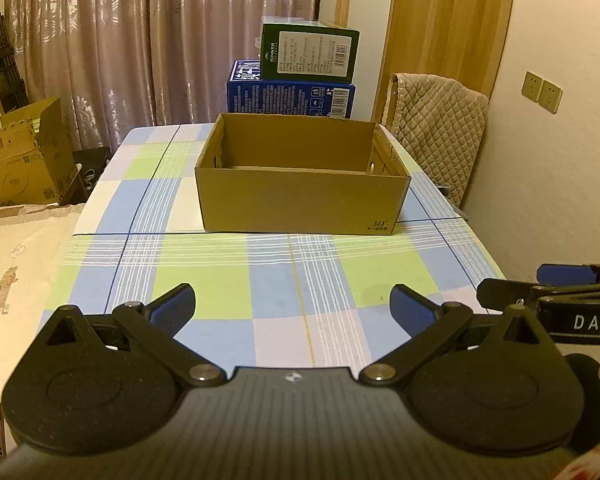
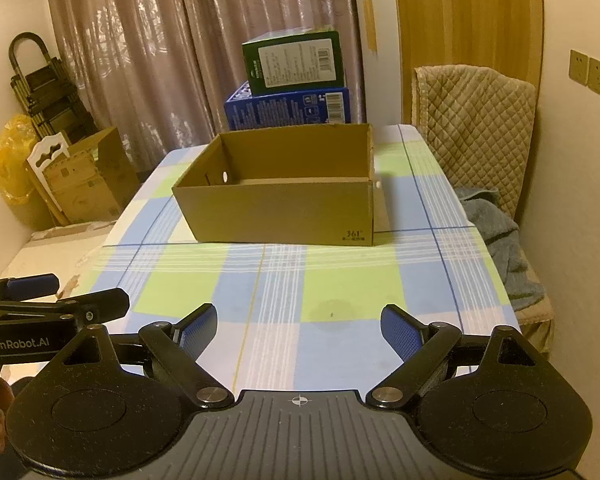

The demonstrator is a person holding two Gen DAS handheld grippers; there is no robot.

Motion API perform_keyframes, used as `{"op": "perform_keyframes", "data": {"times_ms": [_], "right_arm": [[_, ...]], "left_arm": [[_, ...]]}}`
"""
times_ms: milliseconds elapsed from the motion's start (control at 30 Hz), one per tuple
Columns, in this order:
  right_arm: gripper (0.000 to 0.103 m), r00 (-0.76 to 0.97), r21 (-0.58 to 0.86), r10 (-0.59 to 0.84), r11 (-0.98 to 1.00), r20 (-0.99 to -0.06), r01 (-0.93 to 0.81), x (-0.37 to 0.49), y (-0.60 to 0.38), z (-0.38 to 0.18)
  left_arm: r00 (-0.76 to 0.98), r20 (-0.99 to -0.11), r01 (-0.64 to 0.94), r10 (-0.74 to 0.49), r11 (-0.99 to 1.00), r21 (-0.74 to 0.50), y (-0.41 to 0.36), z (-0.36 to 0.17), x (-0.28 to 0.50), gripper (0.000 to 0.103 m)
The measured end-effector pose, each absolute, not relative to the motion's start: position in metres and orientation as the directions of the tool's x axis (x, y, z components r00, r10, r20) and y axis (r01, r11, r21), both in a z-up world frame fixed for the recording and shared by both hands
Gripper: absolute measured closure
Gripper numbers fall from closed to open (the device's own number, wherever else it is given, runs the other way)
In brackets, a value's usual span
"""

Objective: Organize rigid objects

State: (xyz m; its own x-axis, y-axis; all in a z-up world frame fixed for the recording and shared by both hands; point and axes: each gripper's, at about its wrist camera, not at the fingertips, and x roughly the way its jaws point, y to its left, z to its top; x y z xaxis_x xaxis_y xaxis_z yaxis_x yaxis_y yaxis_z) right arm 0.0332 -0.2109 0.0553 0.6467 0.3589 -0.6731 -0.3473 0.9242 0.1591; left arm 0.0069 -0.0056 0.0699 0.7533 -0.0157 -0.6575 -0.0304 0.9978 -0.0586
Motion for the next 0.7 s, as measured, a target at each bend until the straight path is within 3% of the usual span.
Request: {"op": "perform_keyframes", "data": {"times_ms": [700], "right_arm": [[0.017,0.647,0.159,0.354,0.927,-0.675,-0.341,0.0322,-0.212,0.0549]], "left_arm": [[0.752,-0.659,-0.031,-0.019,0.997,-0.064,-0.0057,0.0698,0.0076,0.001]]}}
